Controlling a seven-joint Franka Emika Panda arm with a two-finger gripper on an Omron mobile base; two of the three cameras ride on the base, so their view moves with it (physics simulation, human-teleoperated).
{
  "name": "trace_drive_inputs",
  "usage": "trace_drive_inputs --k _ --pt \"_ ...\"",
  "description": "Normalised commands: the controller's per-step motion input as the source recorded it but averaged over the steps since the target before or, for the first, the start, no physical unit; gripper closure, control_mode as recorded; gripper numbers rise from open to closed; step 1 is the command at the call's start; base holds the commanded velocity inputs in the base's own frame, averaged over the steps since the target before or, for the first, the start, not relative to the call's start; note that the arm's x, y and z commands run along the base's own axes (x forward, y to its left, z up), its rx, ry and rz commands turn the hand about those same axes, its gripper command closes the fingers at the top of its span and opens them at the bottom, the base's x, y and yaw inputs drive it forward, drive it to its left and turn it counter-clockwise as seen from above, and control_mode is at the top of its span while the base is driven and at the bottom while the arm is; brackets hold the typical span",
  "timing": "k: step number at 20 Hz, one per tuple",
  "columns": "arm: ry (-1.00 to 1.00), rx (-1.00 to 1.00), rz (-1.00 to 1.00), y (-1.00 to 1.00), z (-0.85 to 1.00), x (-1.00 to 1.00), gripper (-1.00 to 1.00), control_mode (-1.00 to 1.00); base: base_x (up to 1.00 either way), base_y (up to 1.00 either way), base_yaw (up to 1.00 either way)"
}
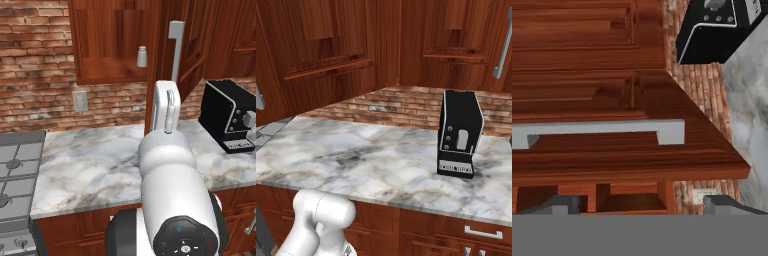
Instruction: Move the shaker and syrup bottle from the cabinet to the dining counter.
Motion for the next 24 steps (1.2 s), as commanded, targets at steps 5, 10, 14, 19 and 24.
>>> trace_drive_inputs --k 5,10,14,19,24 --pt "-0.08 0.28 -0.07 0.02 -0.36 0.5 -1.0 -1.0 0.0 0.0 0.0" --pt "0.0 0.01 -0.1 0.04 -0.15 0.55 -1.0 -1.0 0.0 0.0 0.0" --pt "0.1 0.0 -0.1 0.05 -0.02 0.58 -1.0 -1.0 0.0 0.0 0.0" --pt "0.05 0.0 -0.12 0.2 -0.03 0.45 -1.0 -1.0 0.0 0.0 0.0" --pt "0.01 0.0 -0.09 0.14 -0.14 0.14 -1.0 -1.0 0.0 0.0 0.0"
